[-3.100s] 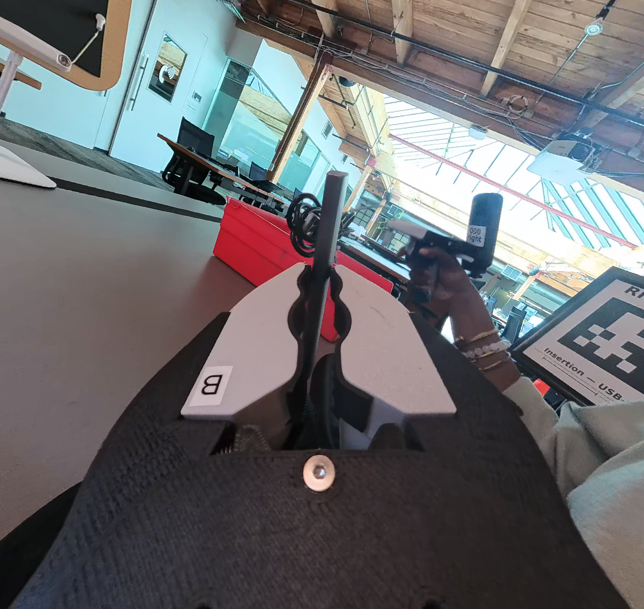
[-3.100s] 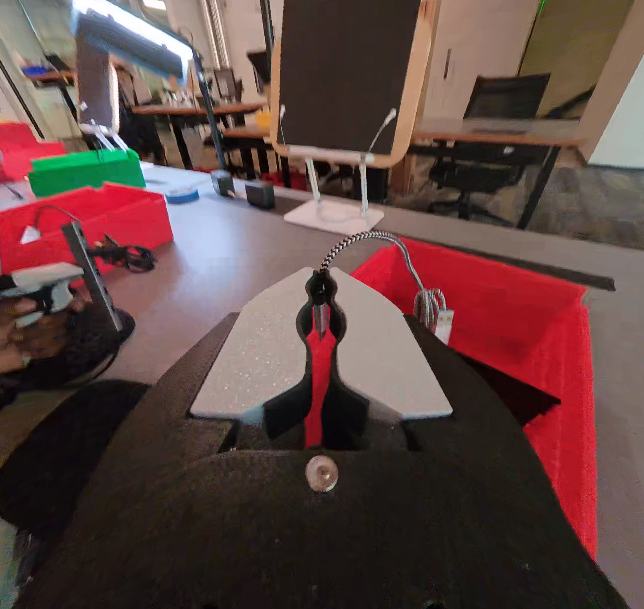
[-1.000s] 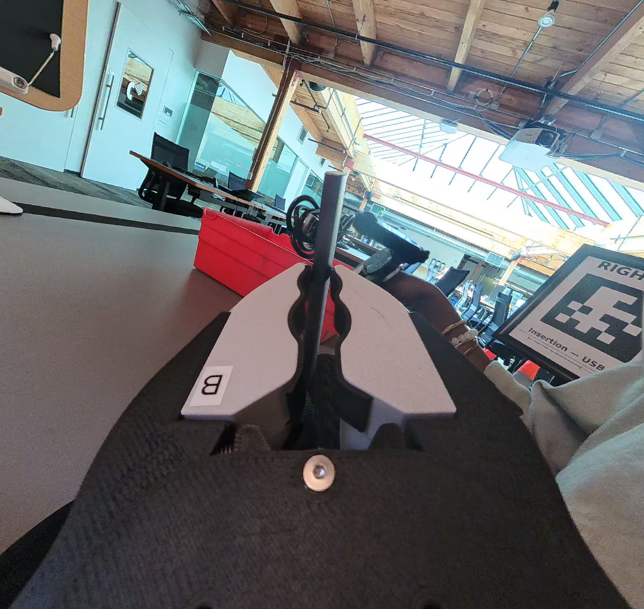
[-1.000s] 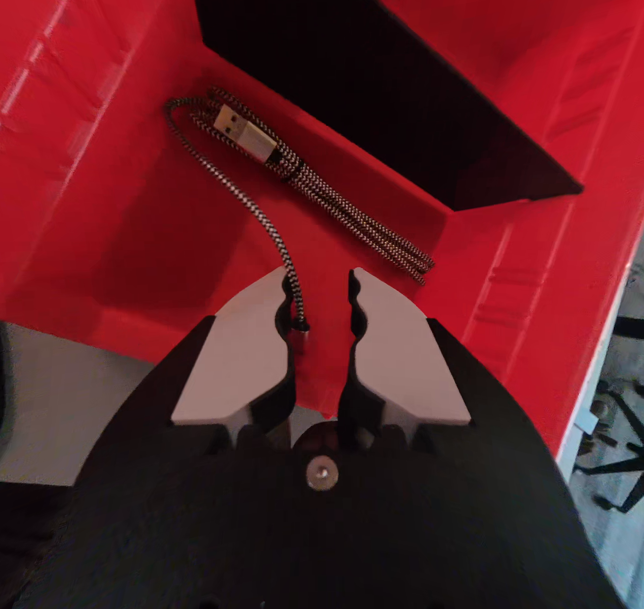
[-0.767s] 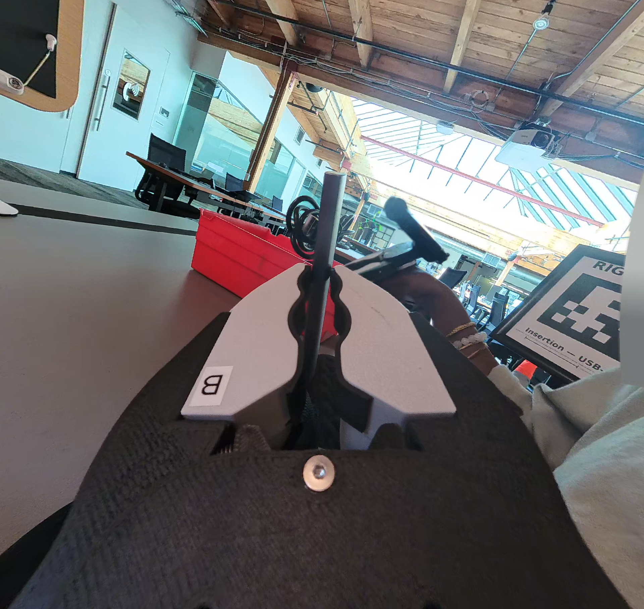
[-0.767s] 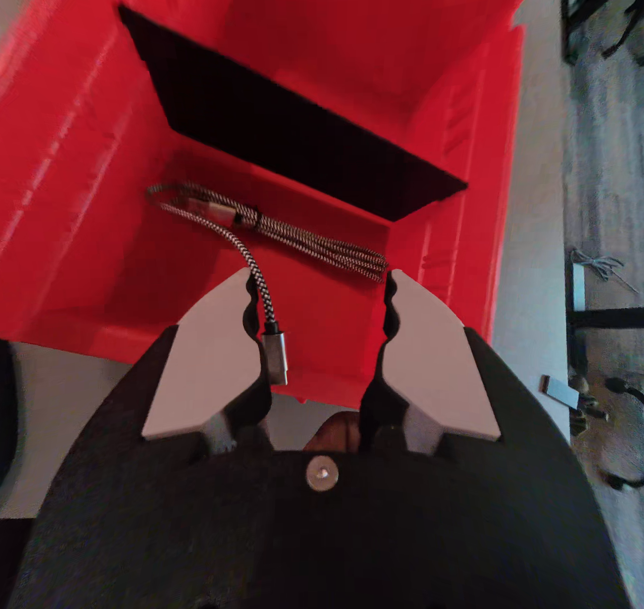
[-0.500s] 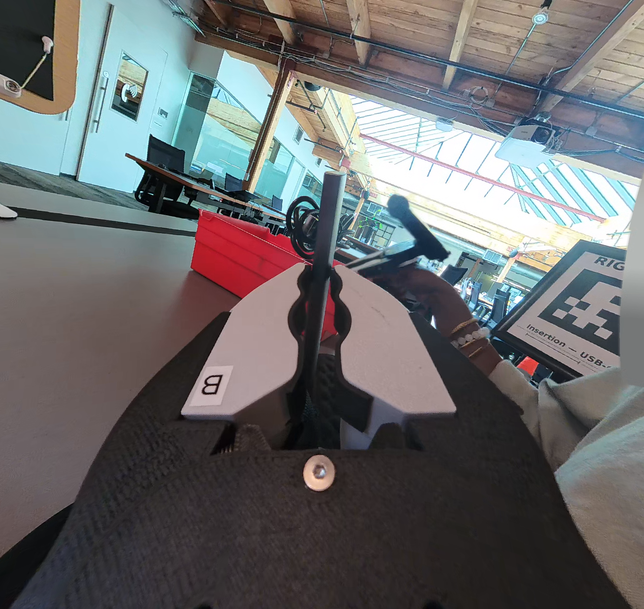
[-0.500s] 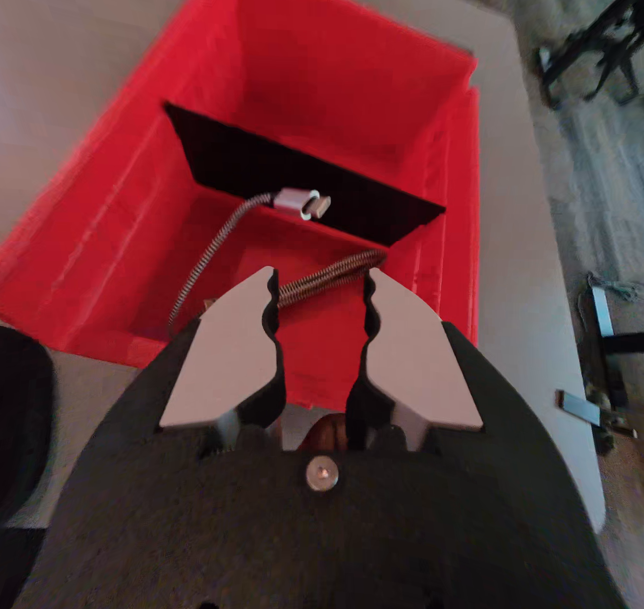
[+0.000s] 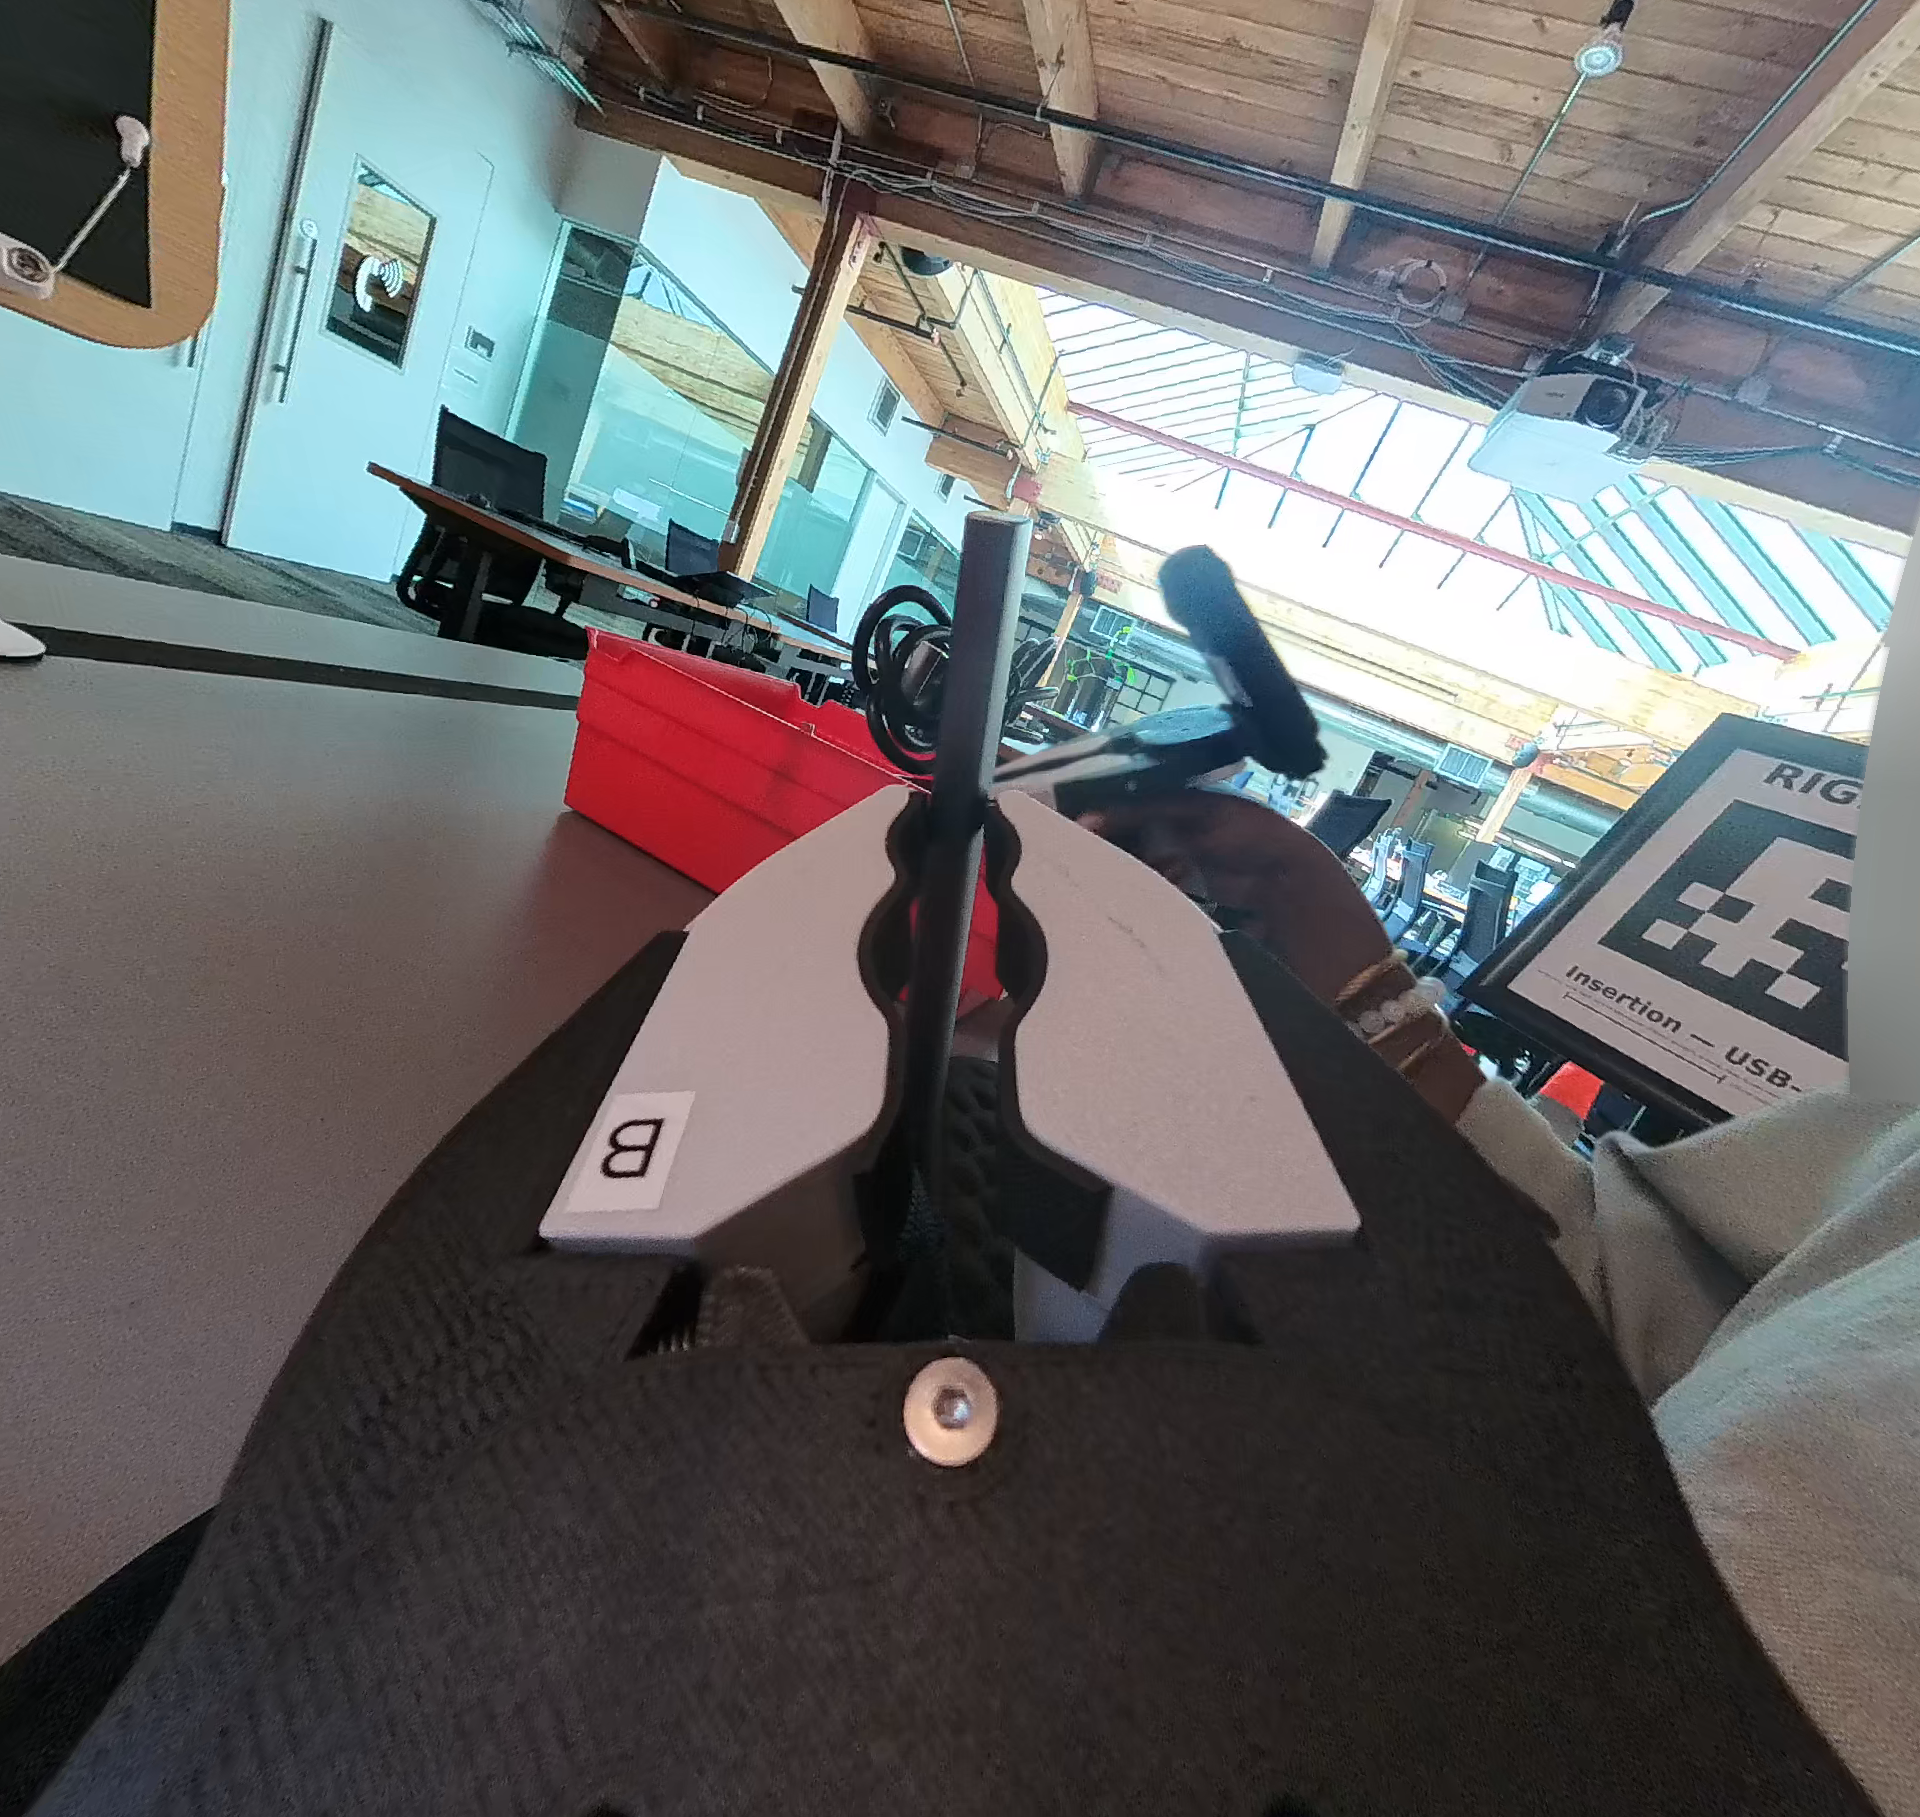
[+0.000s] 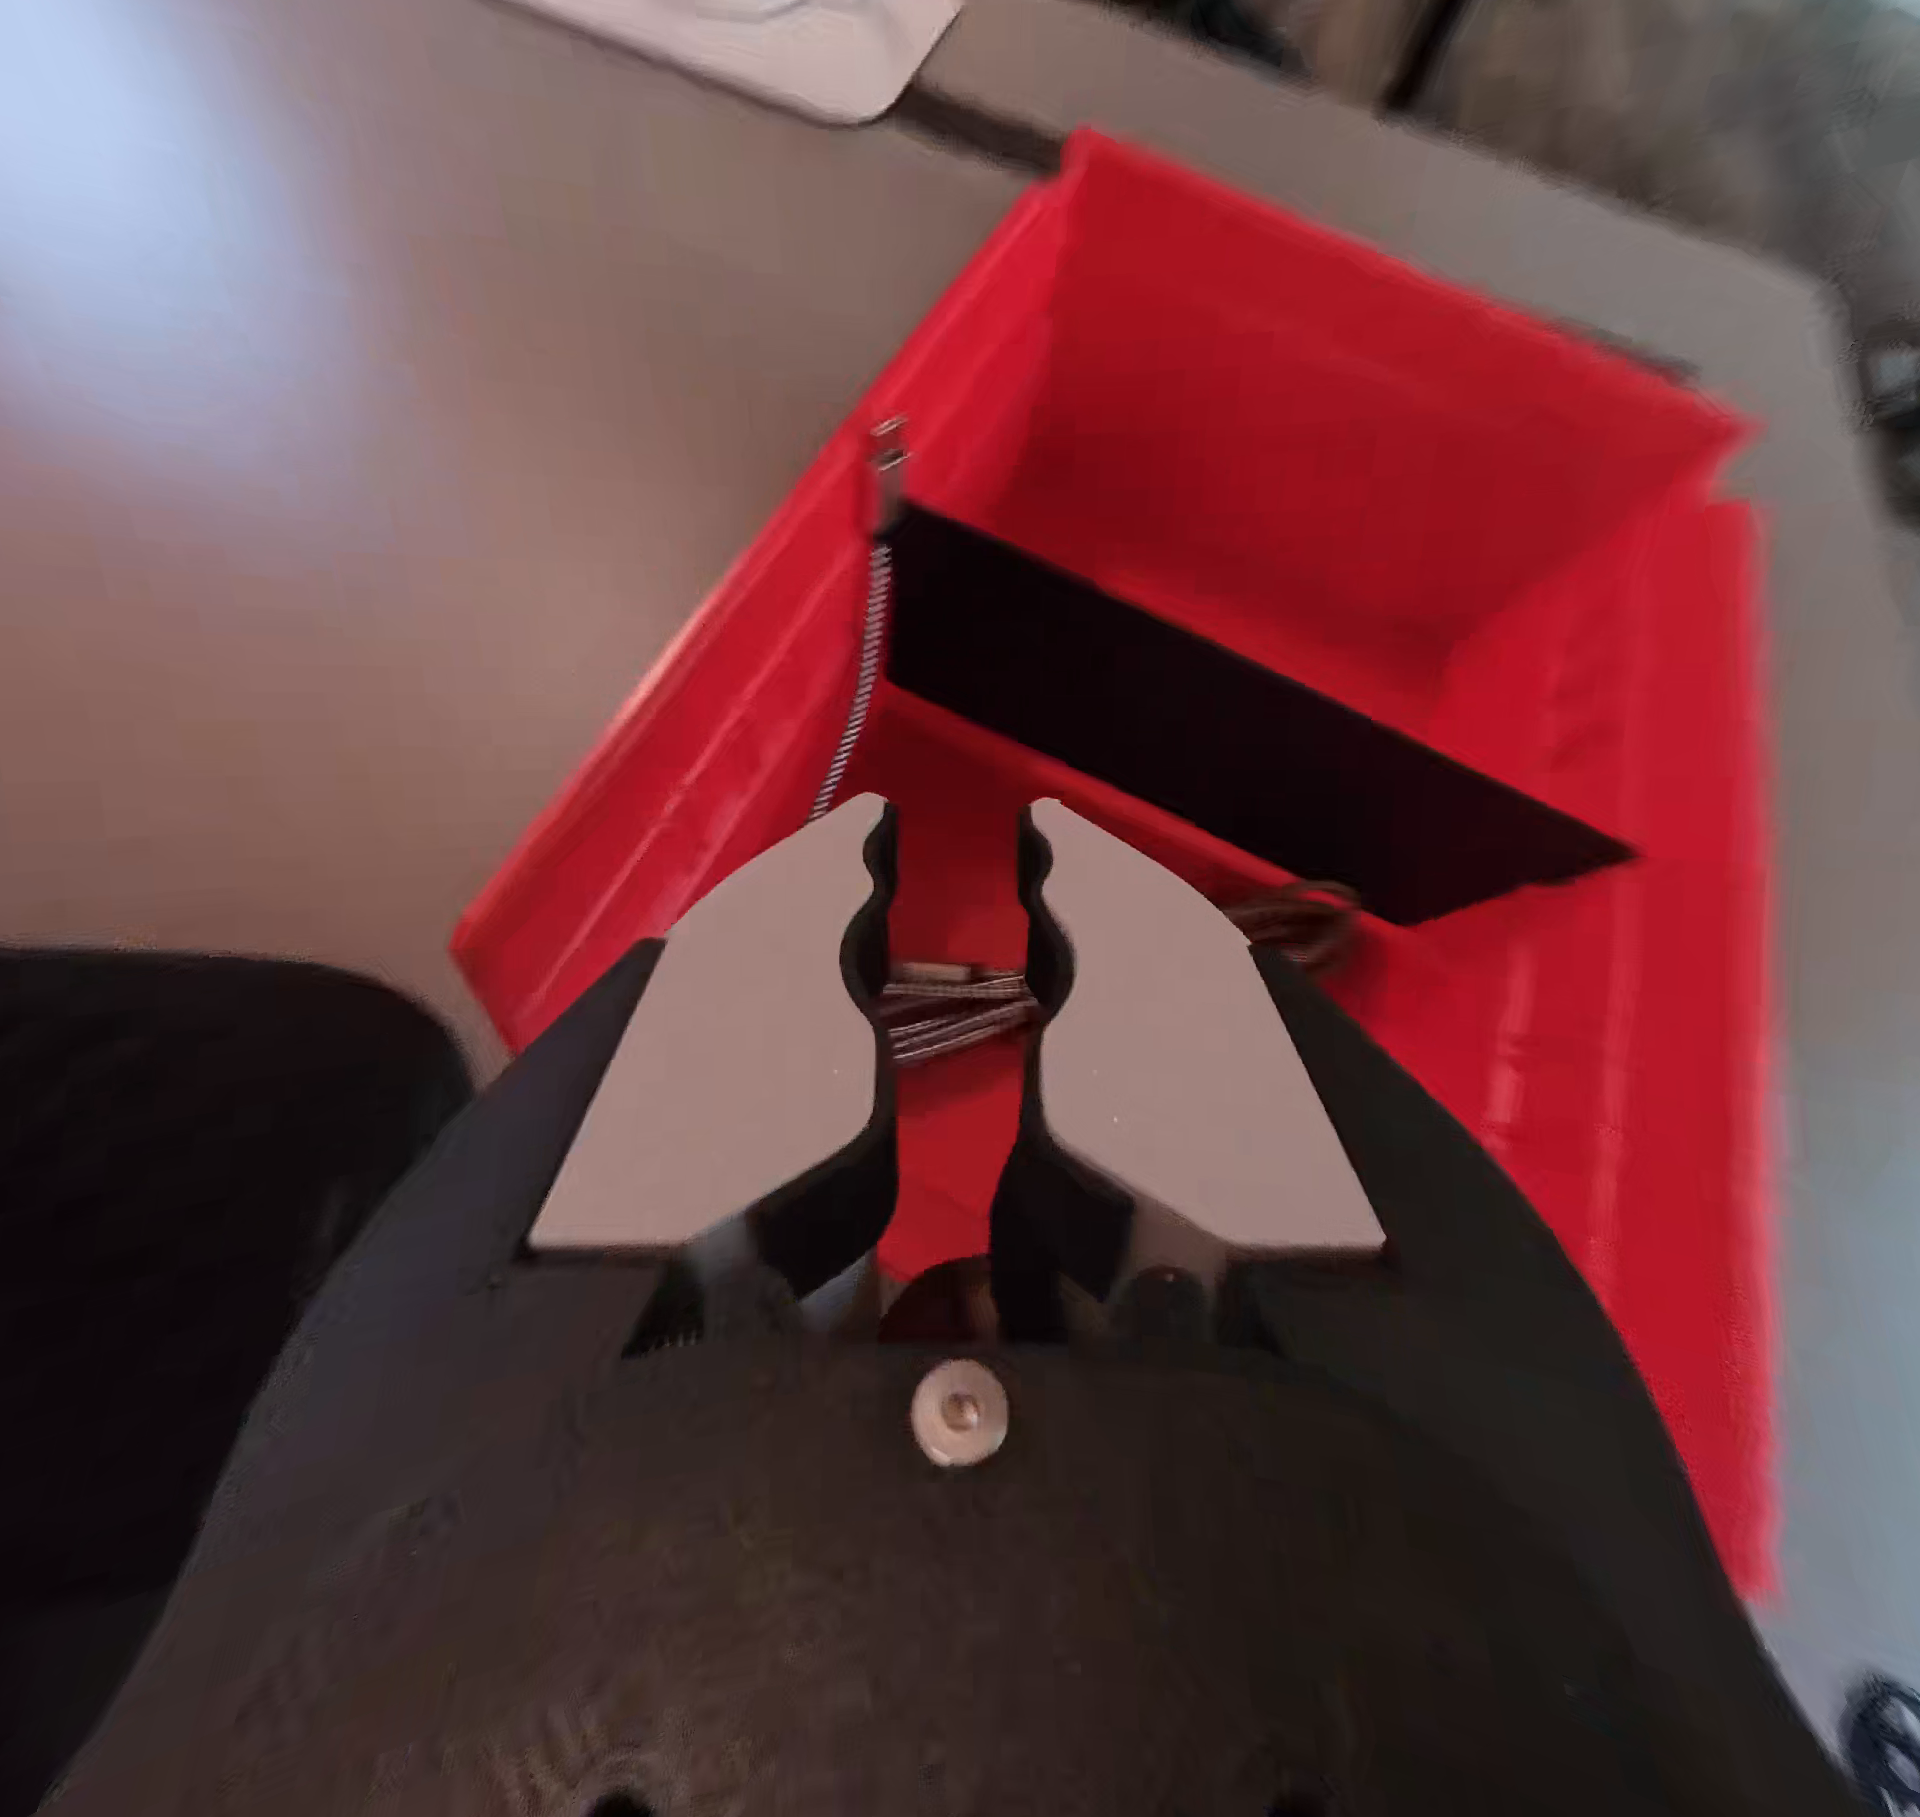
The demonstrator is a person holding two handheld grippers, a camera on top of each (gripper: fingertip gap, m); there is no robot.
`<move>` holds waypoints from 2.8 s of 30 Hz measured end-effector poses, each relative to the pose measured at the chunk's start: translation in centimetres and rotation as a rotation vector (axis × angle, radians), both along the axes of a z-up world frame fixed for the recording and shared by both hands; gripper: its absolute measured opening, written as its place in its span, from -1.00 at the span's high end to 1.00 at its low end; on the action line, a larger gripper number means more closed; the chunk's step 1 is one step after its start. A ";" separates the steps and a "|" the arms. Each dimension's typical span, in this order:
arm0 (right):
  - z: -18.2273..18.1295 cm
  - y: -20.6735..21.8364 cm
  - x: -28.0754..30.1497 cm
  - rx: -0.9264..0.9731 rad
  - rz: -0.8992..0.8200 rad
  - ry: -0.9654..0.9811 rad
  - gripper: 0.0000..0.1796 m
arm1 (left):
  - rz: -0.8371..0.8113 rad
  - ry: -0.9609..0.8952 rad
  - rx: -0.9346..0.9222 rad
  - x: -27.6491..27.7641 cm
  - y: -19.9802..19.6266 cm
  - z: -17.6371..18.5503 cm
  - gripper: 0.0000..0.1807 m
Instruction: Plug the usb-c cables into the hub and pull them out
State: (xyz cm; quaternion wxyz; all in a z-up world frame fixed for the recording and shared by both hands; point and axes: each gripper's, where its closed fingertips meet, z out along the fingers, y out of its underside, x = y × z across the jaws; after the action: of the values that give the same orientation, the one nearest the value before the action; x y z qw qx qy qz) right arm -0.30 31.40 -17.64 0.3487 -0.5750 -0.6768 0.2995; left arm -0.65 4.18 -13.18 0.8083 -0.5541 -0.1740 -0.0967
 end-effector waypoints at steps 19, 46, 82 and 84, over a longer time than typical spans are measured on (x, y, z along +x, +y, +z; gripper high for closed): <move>-7.5 5.2 0.4 0.275 -0.186 -0.522 0.81 | -0.017 0.008 0.008 0.3 0.1 0.0 0.88; 5.4 -23.7 -0.5 1.101 0.574 0.651 0.89 | -0.045 0.103 -0.132 1.7 1.9 -0.7 0.88; 0.1 -22.8 -1.4 0.592 0.309 0.350 0.89 | 0.419 0.520 -0.699 -3.1 3.2 -5.3 0.76; -0.1 -22.3 -1.2 0.650 0.360 0.319 0.88 | 0.412 0.540 -0.713 -2.9 3.4 -5.5 0.76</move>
State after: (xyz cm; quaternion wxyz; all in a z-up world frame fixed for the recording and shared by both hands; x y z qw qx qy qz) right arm -1.50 9.06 -17.71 0.5548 -0.2536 -0.7636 0.2117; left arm -3.55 7.60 -18.68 0.5867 -0.7558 -0.0865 0.2777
